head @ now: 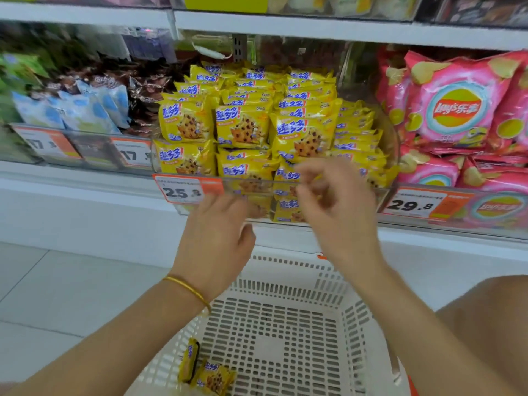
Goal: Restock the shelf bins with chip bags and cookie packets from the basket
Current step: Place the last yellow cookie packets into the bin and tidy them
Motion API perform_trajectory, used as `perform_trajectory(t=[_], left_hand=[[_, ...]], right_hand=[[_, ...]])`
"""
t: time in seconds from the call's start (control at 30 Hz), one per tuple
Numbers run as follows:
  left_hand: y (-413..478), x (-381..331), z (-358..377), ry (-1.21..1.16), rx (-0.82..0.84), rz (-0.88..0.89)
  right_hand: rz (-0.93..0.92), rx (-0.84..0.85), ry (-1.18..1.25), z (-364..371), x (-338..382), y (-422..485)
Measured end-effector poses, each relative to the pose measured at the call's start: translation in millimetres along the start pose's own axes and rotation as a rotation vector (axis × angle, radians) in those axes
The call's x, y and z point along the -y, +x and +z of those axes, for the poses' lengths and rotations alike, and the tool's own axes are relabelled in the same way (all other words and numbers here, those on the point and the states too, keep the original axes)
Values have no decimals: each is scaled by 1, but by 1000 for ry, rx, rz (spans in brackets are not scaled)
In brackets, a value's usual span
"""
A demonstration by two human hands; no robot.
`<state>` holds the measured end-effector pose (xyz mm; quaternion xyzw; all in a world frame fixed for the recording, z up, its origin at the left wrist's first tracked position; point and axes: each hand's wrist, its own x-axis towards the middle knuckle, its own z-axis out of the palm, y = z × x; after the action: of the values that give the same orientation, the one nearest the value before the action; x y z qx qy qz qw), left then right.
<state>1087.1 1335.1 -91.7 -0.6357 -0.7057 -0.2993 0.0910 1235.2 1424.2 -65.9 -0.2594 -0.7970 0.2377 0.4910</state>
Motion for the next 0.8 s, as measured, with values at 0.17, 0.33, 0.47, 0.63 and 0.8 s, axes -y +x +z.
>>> perform_trajectory(t=[0.17,0.33,0.47,0.63,0.8], left_hand=[[-61,34,9,201,576,-230],[-98,64,2,284,771,-341],[-117,86,1,254,822,-408],[-130,102,1,191,848,-460],[-124,105,7,152,839,-465]], right_hand=[[260,607,-36,94,-55,-76],[481,1088,-149,165,-106,-160],[592,1404,-259,201,-132,-219],[643,1630,-268,243,-137,-266],[652,1487,-453,264,-128,-303]])
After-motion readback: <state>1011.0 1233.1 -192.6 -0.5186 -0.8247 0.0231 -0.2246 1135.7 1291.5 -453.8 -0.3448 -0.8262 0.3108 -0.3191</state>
